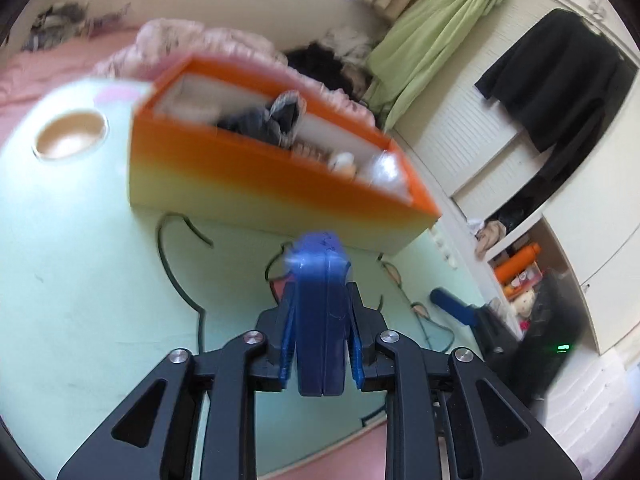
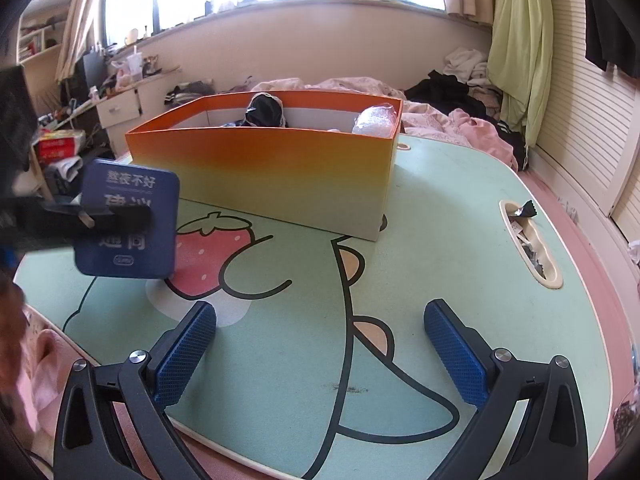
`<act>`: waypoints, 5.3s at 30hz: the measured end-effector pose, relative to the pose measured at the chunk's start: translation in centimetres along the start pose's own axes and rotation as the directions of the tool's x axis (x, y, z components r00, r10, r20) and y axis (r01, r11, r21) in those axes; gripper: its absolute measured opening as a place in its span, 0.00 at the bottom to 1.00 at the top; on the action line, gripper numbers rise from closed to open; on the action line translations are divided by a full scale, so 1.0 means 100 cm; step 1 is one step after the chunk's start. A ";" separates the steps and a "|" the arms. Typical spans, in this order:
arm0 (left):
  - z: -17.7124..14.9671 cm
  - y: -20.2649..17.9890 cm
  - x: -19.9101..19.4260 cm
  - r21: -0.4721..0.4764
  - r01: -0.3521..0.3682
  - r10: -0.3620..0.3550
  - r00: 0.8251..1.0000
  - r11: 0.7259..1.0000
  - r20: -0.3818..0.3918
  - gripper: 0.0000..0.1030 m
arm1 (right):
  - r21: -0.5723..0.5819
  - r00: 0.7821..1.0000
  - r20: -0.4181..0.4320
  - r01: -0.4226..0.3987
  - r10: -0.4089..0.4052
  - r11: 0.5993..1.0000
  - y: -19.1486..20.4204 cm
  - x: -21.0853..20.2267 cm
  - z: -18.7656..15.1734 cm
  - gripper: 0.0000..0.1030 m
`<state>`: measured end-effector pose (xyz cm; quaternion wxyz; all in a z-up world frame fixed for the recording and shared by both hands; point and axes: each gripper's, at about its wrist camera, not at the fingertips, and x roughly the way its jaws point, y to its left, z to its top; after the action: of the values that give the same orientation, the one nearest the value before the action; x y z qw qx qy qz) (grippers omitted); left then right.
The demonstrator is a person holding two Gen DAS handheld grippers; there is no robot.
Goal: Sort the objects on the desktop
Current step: 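Lift the blue tin out and set it on the desk, opening the left tool, then grasp the black lace pouch in the box with the right tool, place it on desk, then reach into the box and grasp the brown card box with the left tool, then lift the brown card box out and set it beside the blue tin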
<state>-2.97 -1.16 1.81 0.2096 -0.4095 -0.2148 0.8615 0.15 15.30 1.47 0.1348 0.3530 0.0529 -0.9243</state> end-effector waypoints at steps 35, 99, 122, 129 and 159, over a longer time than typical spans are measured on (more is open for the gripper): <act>-0.062 -0.019 -0.007 0.223 -0.495 0.456 0.866 0.840 0.203 1.00 | 0.134 0.954 -0.178 -0.220 0.241 0.966 0.047 0.082 0.195 0.65; 0.113 -0.071 0.032 0.316 -0.370 0.398 0.917 0.873 -0.024 0.70 | -0.052 0.997 0.026 -0.074 0.075 0.996 0.004 -0.013 -0.010 0.99; 0.144 -0.048 0.141 0.274 -0.387 0.457 0.846 0.880 -0.273 0.41 | -0.053 0.995 0.044 -0.087 0.089 0.995 0.002 -0.016 -0.010 0.99; 0.128 -0.083 0.018 0.335 -0.302 0.324 0.946 0.892 -0.008 0.41 | -0.053 0.995 0.044 -0.087 0.090 0.995 0.001 -0.016 -0.010 0.99; -0.054 -0.022 -0.031 0.236 -0.417 0.381 0.906 0.878 0.182 0.75 | 0.051 0.982 0.129 -0.146 0.138 0.988 -0.026 -0.041 0.024 0.57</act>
<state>3.53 0.02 1.86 0.0665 -0.3558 -0.0197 0.9320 0.82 18.24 5.97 0.1928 0.3009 -0.0088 -0.9339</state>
